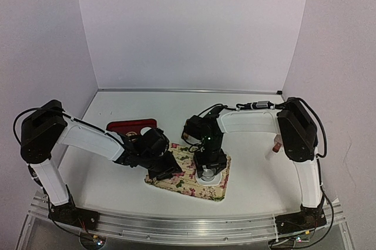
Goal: Roll out the dumpling wrappers from the dough
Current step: Place the dumpling mold on the dumpling wrapper.
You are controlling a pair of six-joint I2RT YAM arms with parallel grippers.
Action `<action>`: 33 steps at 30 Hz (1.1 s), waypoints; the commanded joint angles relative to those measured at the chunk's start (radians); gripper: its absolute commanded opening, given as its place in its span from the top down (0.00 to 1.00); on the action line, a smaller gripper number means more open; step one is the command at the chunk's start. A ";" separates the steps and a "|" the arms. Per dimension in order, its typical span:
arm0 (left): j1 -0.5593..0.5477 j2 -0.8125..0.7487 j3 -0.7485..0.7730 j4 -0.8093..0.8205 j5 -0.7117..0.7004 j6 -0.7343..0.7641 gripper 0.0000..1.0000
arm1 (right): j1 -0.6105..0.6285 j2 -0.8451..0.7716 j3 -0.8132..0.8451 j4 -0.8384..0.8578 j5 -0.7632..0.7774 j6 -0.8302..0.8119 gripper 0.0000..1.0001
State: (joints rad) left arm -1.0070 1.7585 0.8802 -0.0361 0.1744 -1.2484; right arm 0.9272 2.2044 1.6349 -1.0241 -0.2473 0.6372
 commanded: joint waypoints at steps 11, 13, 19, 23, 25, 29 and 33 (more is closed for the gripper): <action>-0.006 -0.100 -0.038 -0.023 -0.096 -0.036 0.59 | 0.058 0.136 -0.196 0.122 0.066 -0.236 1.00; -0.005 -0.111 -0.042 -0.027 -0.107 -0.040 0.59 | 0.057 0.124 -0.199 0.145 0.048 -0.240 1.00; -0.005 -0.163 -0.068 -0.045 -0.151 -0.062 0.59 | 0.057 0.173 -0.089 0.122 0.031 -0.081 1.00; -0.006 -0.202 -0.100 -0.059 -0.164 -0.080 0.59 | 0.058 0.214 -0.015 0.084 0.019 0.024 1.00; -0.005 -0.221 -0.112 -0.062 -0.165 -0.085 0.59 | 0.057 0.224 0.009 0.075 0.038 0.062 1.00; -0.002 -0.244 -0.125 -0.069 -0.196 -0.087 0.59 | 0.058 0.228 0.044 0.067 0.075 0.098 1.00; 0.008 -0.245 -0.121 -0.058 -0.184 -0.064 0.59 | 0.057 0.240 0.081 0.065 0.090 0.100 1.00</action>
State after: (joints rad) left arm -1.0070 1.5464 0.7606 -0.0894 0.0123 -1.3208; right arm 0.9667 2.2768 1.7599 -1.1063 -0.2193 0.6880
